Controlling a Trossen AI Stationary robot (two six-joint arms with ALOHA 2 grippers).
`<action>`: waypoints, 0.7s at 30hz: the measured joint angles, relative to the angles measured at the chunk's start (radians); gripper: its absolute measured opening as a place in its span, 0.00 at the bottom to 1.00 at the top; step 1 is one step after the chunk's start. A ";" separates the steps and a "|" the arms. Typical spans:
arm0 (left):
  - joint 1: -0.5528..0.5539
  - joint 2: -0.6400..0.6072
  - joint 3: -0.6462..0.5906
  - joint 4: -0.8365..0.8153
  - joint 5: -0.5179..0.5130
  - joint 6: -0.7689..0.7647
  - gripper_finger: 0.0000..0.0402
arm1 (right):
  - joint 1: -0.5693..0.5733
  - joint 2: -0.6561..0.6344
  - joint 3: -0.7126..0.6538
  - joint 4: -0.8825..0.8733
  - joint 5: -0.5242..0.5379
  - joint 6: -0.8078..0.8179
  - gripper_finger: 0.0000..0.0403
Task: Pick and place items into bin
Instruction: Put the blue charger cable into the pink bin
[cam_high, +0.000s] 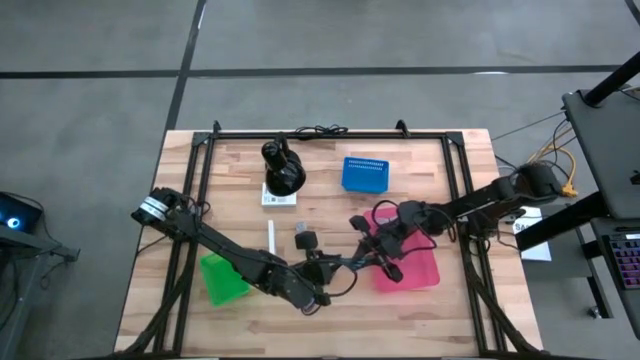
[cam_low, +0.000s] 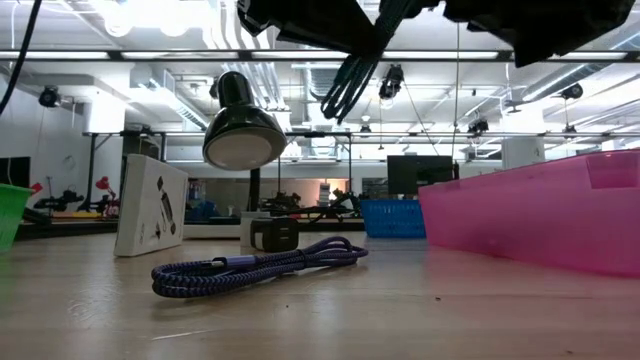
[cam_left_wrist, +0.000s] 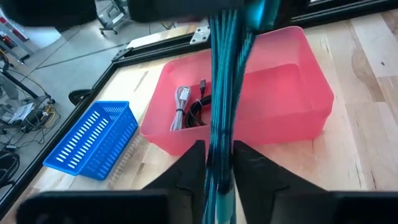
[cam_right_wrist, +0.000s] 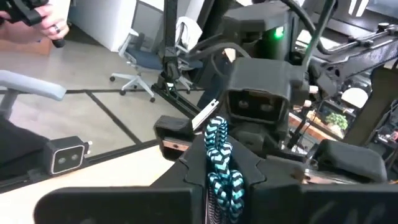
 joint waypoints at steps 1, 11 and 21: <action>0.000 0.000 0.000 0.000 0.000 0.000 0.20 | 0.000 -0.012 0.000 -0.020 0.000 -0.003 0.05; -0.001 -0.001 -0.004 0.002 0.000 -0.006 0.35 | -0.003 -0.191 -0.001 -0.273 0.072 -0.082 0.04; -0.007 -0.014 -0.005 0.005 0.000 -0.009 0.35 | -0.048 -0.489 0.000 -0.661 0.113 -0.095 0.04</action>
